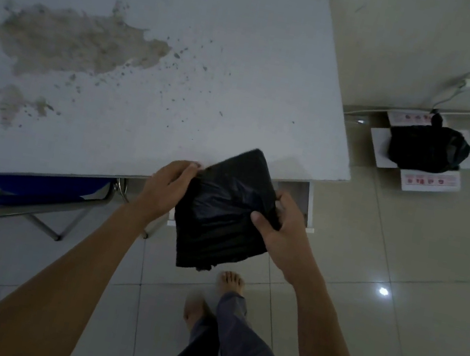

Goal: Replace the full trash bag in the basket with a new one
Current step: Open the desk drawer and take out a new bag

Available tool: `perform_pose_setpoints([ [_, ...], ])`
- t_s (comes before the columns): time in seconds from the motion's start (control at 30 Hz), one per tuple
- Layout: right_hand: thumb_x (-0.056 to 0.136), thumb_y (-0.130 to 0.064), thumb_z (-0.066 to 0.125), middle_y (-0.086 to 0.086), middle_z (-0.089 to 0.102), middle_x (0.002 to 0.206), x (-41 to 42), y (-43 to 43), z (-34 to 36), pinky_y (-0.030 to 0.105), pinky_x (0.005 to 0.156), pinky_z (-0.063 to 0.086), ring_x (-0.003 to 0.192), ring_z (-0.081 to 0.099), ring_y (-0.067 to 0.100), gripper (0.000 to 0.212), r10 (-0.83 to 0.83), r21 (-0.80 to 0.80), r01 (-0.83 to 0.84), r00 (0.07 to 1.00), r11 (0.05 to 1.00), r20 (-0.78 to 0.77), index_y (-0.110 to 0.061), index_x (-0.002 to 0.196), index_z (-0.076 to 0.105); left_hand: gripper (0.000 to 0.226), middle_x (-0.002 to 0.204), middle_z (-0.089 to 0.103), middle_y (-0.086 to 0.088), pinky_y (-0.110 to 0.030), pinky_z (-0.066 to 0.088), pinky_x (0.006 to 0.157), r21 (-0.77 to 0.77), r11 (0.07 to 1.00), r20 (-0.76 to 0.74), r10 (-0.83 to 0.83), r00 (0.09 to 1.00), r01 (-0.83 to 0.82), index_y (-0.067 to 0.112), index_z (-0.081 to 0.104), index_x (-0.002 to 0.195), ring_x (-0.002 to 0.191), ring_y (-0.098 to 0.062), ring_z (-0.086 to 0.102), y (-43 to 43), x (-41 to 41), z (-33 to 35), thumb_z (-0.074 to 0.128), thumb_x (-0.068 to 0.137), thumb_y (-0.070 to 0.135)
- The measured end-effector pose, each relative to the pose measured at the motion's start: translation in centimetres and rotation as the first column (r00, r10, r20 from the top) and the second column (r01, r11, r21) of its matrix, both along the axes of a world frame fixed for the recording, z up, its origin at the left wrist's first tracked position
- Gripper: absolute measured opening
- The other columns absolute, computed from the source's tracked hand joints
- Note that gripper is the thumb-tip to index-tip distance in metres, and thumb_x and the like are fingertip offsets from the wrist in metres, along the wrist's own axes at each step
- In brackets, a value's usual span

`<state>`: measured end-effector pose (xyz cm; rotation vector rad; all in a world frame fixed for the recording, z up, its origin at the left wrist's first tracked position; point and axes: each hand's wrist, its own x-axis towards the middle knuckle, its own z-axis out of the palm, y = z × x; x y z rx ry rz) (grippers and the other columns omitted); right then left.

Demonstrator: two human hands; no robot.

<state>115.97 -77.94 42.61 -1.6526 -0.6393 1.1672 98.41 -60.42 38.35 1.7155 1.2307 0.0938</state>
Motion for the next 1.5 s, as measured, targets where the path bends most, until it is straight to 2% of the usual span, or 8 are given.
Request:
perform_pose_setpoints([
  [0.17, 0.097, -0.001, 0.058, 0.015, 0.068, 0.098, 2.0, 4.9, -1.0, 0.043, 0.079, 0.056, 0.092, 0.067, 0.024, 0.02, -0.099, 0.076, 0.098, 0.995, 0.992, 0.014, -0.02, 0.097, 0.052, 0.061, 0.155, 0.036, -0.002, -0.03, 0.041, 0.106, 0.025, 0.939, 0.272, 0.324, 0.906, -0.343, 0.023, 0.027, 0.156, 0.136, -0.019, 0.043, 0.2, 0.4, 1.6, 0.051, 0.103, 0.039],
  [0.53, 0.098, 0.007, 0.048, 0.012, 0.064, 0.116, 5.5, 11.2, 0.2, 0.041, 0.095, 0.05, 0.109, 0.061, 0.026, 0.024, 0.062, 0.411, 0.227, 0.811, 0.883, -0.582, -0.014, 0.109, 0.051, 0.053, 0.148, 0.042, -0.008, -0.055, 0.039, 0.11, 0.462, 0.736, 0.603, 0.147, 0.784, -0.494, 0.009, 0.041, 0.149, 0.138, -0.03, 0.042, 0.9, 4.1, 5.4, 0.051, 0.1, 0.027],
  [0.67, 0.097, 0.006, 0.055, 0.018, 0.065, 0.113, 6.0, 12.0, -3.0, 0.047, 0.094, 0.051, 0.102, 0.063, 0.03, 0.019, -0.17, 0.155, 0.262, 0.88, 0.953, -0.444, -0.012, 0.101, 0.05, 0.061, 0.152, 0.034, -0.018, -0.021, 0.032, 0.113, 0.644, 0.715, 0.372, 0.02, 0.928, -0.273, 0.012, 0.041, 0.15, 0.141, -0.014, 0.032, 1.9, 4.8, 4.8, 0.057, 0.093, 0.021],
  [0.8, 0.093, -0.012, 0.068, 0.012, 0.062, 0.11, 6.4, 11.4, -5.9, 0.032, 0.074, 0.055, 0.097, 0.064, 0.026, 0.03, -0.234, -0.163, 0.255, 0.962, 0.953, 0.139, -0.009, 0.117, 0.049, 0.066, 0.164, 0.019, -0.012, -0.05, 0.039, 0.108, 0.703, 0.686, -0.122, -0.141, 0.982, 0.186, 0.03, 0.034, 0.154, 0.147, -0.032, 0.028, 1.6, 4.8, 1.5, 0.058, 0.093, 0.026],
  [0.93, 0.094, -0.019, 0.067, 0.003, 0.059, 0.104, 6.7, 11.1, -6.2, 0.03, 0.072, 0.051, 0.09, 0.061, 0.02, 0.04, -0.192, -0.146, 0.245, 0.933, 0.959, 0.303, -0.012, 0.125, 0.044, 0.057, 0.166, 0.02, -0.003, -0.059, 0.033, 0.113, 0.548, 0.648, -0.411, -0.342, 0.845, 0.529, 0.033, 0.038, 0.152, 0.153, -0.033, 0.018, 1.2, 4.6, -1.7, 0.05, 0.098, 0.044],
  [1.17, 0.094, -0.027, 0.061, 0.005, 0.059, 0.113, 2.6, 8.8, -6.0, 0.033, 0.084, 0.05, 0.098, 0.058, 0.019, 0.034, -0.452, -0.011, 0.51, 0.771, 0.86, 0.449, -0.015, 0.124, 0.051, 0.057, 0.166, 0.019, -0.003, -0.059, 0.03, 0.114, 0.489, 0.692, -0.447, -0.325, 0.834, 0.531, 0.033, 0.035, 0.154, 0.154, -0.032, 0.014, 1.0, 4.7, -2.8, 0.05, 0.099, 0.043],
  [1.33, 0.095, -0.013, 0.054, 0.005, 0.059, 0.088, -4.7, 2.6, -8.1, 0.037, 0.072, 0.046, 0.078, 0.055, 0.023, 0.002, -0.669, -0.255, 0.721, 0.693, 0.644, 0.268, -0.011, 0.094, 0.054, 0.057, 0.167, 0.014, -0.002, -0.059, 0.034, 0.111, 0.452, 0.707, -0.47, -0.329, 0.819, 0.543, 0.033, 0.031, 0.155, 0.154, -0.032, 0.012, 1.3, 4.3, -3.4, 0.047, 0.101, 0.038],
  [1.5, 0.103, -0.012, 0.047, 0.013, 0.053, 0.109, -6.2, 1.6, -13.4, 0.045, 0.087, 0.046, 0.103, 0.055, 0.03, 0.021, -0.797, -0.673, 0.437, 0.426, 0.596, -0.429, -0.008, 0.123, 0.052, 0.055, 0.168, 0.011, -0.002, -0.062, 0.032, 0.112, 0.379, 0.743, -0.461, -0.366, 0.809, 0.552, 0.031, 0.031, 0.156, 0.154, -0.033, 0.01, 2.3, 4.5, -3.6, 0.047, 0.104, 0.034],
])
